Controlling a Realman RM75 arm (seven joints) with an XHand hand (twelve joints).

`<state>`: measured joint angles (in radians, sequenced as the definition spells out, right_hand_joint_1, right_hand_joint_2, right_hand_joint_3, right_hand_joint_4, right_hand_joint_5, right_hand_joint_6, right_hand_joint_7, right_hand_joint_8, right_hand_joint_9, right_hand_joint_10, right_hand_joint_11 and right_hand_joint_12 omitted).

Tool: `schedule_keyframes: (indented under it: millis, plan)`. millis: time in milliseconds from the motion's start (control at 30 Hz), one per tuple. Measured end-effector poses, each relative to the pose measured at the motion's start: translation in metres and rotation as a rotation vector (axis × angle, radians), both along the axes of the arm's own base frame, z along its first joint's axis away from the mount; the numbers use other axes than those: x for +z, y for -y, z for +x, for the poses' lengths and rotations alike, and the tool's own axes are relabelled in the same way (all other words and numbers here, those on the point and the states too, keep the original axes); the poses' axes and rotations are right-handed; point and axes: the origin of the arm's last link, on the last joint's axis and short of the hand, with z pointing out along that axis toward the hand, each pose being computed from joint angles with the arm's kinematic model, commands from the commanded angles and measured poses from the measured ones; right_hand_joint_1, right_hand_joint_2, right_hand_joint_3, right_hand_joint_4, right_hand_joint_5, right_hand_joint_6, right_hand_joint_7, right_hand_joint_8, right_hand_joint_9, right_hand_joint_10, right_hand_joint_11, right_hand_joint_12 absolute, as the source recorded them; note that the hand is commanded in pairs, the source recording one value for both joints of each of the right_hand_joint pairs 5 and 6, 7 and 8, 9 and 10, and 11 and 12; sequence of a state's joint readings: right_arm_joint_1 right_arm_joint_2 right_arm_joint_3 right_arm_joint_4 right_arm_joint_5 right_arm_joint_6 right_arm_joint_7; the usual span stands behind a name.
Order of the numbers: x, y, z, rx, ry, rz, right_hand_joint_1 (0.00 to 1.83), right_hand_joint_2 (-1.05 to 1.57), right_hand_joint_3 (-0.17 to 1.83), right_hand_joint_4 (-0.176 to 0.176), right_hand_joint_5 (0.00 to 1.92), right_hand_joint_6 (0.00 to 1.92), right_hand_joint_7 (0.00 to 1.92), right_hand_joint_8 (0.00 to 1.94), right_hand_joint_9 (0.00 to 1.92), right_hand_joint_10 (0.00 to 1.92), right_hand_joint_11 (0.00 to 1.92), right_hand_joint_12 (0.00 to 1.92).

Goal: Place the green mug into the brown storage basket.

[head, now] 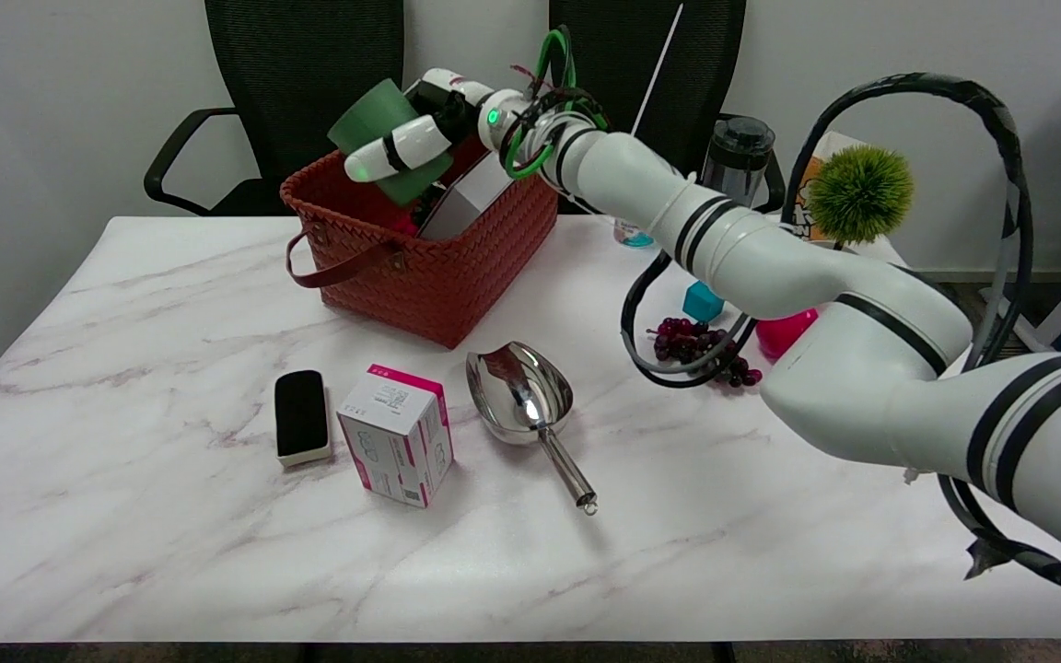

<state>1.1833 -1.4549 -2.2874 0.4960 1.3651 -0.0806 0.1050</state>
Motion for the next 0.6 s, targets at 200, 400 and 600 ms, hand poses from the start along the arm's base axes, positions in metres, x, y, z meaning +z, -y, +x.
schedule_keyframes:
  millis: [200,400,600]
  plan:
    - [0.000,0.000,-0.011,-0.013,-0.028,-0.014,1.13,0.60,0.87,0.000,1.01,1.01,1.36,1.36,1.25,1.25,0.87,0.87]
    - [-0.003,0.000,-0.014,-0.008,-0.043,-0.017,1.16,0.33,0.95,0.000,0.84,0.84,1.16,1.16,0.97,0.97,0.68,0.68]
    - [-0.008,-0.001,-0.014,0.002,-0.050,-0.010,1.16,0.31,0.91,0.000,0.79,0.79,1.13,1.13,0.93,0.93,0.64,0.64]
